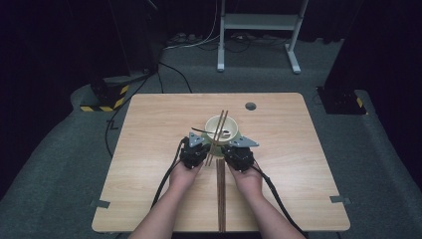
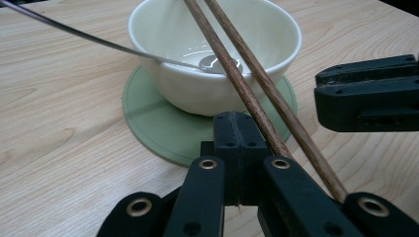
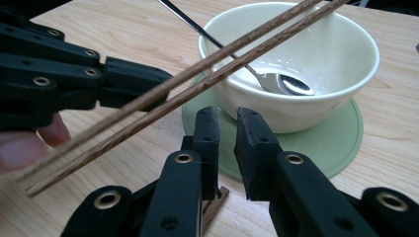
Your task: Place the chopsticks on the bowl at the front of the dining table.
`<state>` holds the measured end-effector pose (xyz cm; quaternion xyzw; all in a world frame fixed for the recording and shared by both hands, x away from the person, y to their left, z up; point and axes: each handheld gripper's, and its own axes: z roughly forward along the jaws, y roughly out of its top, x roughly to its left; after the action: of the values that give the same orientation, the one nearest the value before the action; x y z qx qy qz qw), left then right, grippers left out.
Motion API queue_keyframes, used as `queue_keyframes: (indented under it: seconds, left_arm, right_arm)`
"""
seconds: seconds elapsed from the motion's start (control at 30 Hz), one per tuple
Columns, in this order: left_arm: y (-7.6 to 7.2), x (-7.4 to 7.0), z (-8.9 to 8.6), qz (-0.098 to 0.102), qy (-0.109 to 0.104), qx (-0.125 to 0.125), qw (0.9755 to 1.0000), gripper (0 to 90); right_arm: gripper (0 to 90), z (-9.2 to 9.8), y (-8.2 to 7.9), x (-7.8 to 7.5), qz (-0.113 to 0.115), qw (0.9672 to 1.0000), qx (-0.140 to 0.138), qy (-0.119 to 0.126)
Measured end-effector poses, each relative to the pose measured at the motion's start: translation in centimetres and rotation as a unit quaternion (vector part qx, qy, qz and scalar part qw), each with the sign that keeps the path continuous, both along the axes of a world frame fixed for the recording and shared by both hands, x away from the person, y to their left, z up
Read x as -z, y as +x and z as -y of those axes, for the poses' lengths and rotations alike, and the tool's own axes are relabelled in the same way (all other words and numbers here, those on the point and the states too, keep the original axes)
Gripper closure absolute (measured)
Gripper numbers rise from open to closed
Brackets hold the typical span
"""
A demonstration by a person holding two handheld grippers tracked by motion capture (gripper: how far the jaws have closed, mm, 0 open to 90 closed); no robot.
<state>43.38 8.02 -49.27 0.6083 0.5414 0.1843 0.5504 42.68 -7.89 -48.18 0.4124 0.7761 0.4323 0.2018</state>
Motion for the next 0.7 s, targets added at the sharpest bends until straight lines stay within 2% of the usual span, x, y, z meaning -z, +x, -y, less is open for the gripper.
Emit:
queue_keyframes:
  seconds: [0.23,0.33,0.37,0.43,0.47,0.57,0.63,0.7]
  left_arm:
    - [0.0,-0.1,0.9,0.001,0.0,0.007,1.0,89.8]
    - [0.0,-0.2,1.2,0.0,0.01,0.013,0.9999,89.8]
    - [0.1,-0.2,1.4,0.001,0.004,0.013,0.9999,89.8]
    - [0.1,-0.2,1.5,0.003,0.009,0.017,0.9998,89.8]
    - [0.1,-0.2,1.8,0.004,0.001,0.012,0.9999,89.8]
    - [0.1,-0.2,1.9,0.002,0.007,0.019,0.9998,89.8]
    - [0.1,-0.1,2.1,0.002,-0.002,0.014,0.9999,89.8]
    - [0.1,-0.1,2.2,0.001,0.003,0.018,0.9998,89.8]
  right_arm:
    - [79.2,0.2,0.1,-0.2,-0.001,1.0,-0.001,0.004]
    - [79.2,0.3,0.1,-0.3,0.002,1.0,0.0,0.003]
    - [79.2,0.3,0.1,-0.3,0.002,1.0,0.0,0.004]
    - [79.2,0.3,0.1,-0.3,0.001,1.0,0.0,0.003]
    - [79.2,0.4,0.1,-0.3,0.003,1.0,0.001,0.003]
    - [79.2,0.4,0.2,-0.3,0.004,1.0,0.001,0.004]
    - [79.2,0.4,0.1,-0.3,0.005,1.0,0.003,0.005]
    - [79.3,0.5,0.1,-0.3,0.006,1.0,0.003,0.002]
